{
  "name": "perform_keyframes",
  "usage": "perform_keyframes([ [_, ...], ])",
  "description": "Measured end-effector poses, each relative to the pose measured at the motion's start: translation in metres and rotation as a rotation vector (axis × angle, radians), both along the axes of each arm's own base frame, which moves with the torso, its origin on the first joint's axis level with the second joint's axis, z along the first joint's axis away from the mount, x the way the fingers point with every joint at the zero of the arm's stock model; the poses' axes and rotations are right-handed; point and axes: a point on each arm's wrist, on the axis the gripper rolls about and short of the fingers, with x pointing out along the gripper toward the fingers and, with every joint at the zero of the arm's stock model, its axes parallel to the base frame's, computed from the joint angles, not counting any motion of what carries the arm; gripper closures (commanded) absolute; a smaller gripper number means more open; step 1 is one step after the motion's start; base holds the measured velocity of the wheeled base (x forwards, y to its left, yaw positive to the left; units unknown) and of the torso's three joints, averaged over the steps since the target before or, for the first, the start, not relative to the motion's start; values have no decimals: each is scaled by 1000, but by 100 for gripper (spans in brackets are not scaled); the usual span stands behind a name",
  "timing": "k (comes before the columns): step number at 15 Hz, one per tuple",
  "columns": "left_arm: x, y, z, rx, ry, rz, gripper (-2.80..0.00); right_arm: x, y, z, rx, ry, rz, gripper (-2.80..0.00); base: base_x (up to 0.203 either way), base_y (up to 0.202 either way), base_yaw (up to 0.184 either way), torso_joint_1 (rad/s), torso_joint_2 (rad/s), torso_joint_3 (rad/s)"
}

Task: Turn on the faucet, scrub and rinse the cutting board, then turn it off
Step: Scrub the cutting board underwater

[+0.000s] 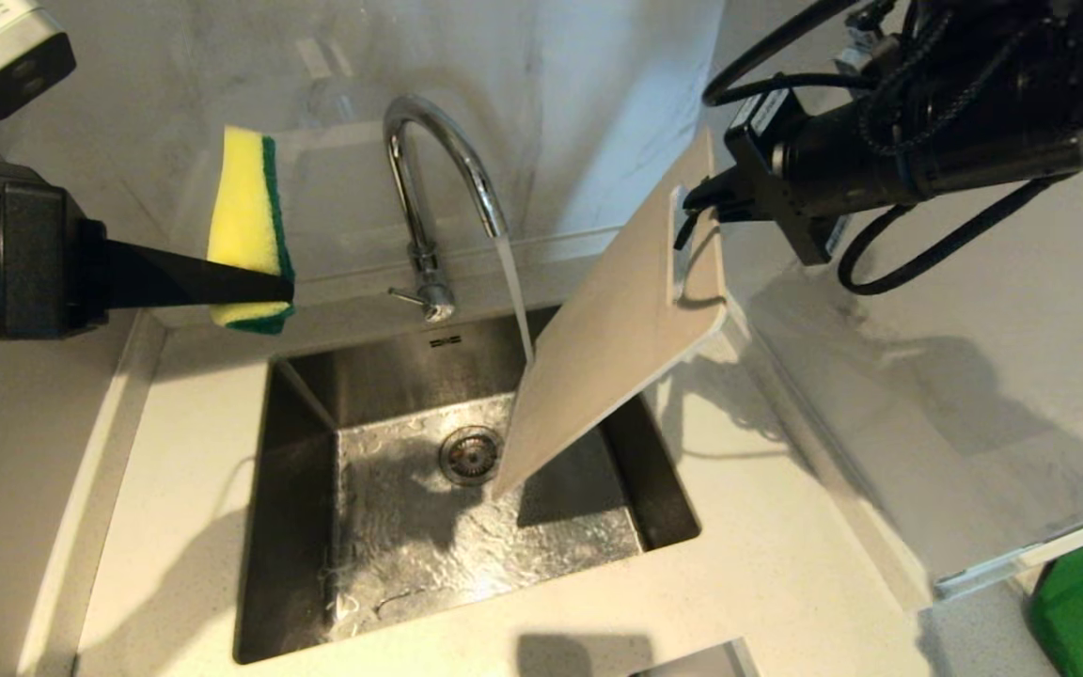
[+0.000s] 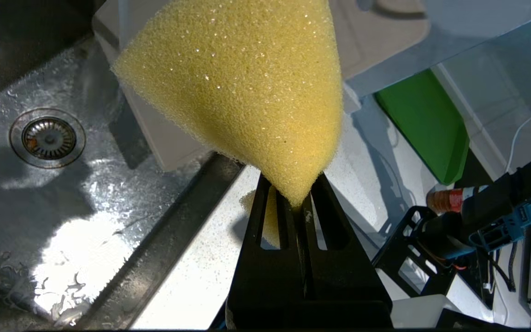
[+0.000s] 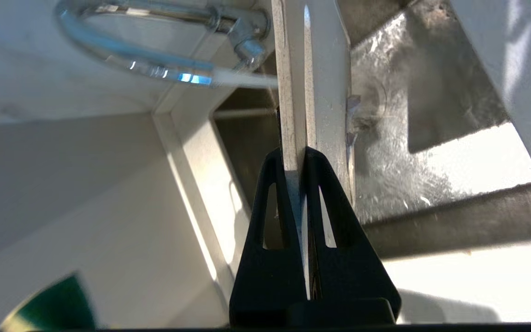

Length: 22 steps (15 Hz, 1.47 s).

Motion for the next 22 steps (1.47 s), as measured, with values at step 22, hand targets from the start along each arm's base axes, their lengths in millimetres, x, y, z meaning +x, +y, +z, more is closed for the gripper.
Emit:
perform_keyframes([
  [22, -10, 5, -7, -18, 43, -14, 0, -32, -10, 15, 6, 15, -14, 0, 0, 0, 0, 0, 0, 0],
])
